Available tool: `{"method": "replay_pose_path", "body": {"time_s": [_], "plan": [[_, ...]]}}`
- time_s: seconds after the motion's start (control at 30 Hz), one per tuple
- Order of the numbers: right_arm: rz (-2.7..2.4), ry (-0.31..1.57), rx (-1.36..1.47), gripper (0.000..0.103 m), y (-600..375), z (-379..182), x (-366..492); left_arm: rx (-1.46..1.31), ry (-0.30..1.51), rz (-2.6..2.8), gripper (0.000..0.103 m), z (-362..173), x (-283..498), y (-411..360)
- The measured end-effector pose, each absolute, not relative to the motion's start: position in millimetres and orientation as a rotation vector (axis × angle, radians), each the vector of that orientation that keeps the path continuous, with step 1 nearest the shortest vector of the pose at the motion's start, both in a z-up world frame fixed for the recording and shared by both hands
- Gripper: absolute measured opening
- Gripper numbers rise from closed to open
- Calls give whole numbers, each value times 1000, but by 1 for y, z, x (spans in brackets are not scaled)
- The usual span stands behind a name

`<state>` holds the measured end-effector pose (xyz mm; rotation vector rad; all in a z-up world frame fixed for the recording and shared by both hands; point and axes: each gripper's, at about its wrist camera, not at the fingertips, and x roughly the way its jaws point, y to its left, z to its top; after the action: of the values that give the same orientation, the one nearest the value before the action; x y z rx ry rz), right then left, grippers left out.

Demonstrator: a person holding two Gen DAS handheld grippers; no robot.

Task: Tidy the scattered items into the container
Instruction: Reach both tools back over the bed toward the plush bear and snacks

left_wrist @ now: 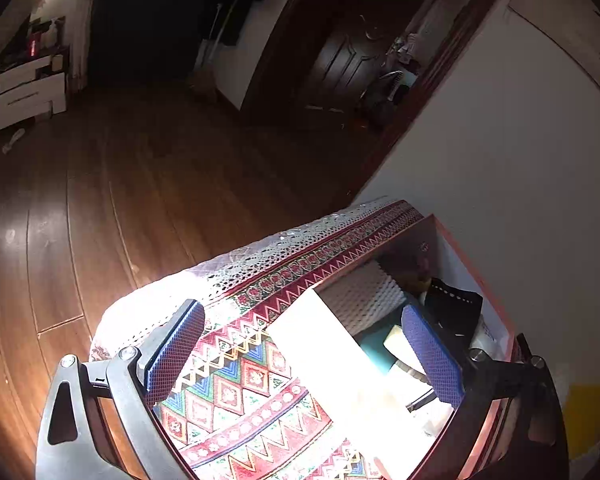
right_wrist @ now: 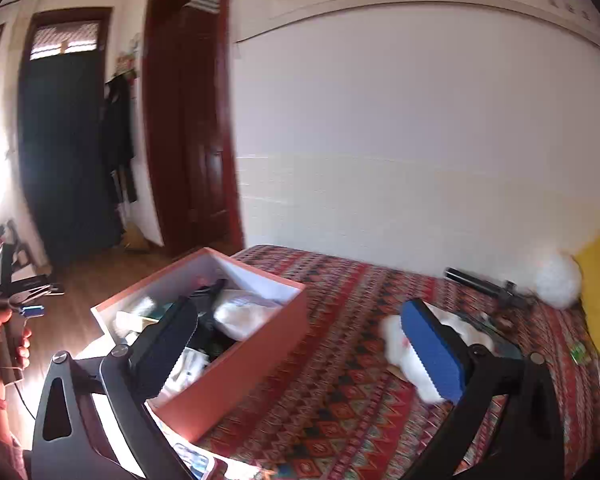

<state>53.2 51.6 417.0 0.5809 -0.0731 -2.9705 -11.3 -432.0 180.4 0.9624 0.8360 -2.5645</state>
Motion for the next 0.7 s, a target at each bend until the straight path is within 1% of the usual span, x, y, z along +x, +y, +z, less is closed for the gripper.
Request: {"method": "replay_pose_path", "body": {"time_s": [0.1, 0.2, 0.23, 0.3, 0.43, 0.57, 0.63, 0.7], "plan": [[-3125, -312, 633, 102, 154, 405, 91, 975, 761, -2698, 100, 195, -22, -382], [-3244, -621, 664, 102, 250, 386, 135, 1002, 660, -2838, 100, 205, -34, -315], [-3264, -719, 665, 102, 278, 378, 151, 1022, 614, -2887, 101, 206, -39, -288], [-3289, -853, 673, 102, 319, 362, 177, 1080, 496, -2974, 101, 204, -47, -230], [-3252, -1059, 708, 102, 374, 329, 205, 1209, 189, -3145, 101, 189, -50, -99], [-3143, -1246, 724, 102, 421, 298, 191, 1308, -170, -3299, 101, 166, -41, 35], [-3144, -1269, 742, 102, 448, 287, 167, 1322, -333, -3336, 101, 155, -41, 92], [-3178, -1228, 802, 102, 471, 279, 132, 1295, -454, -3369, 101, 151, -43, 135]]}}
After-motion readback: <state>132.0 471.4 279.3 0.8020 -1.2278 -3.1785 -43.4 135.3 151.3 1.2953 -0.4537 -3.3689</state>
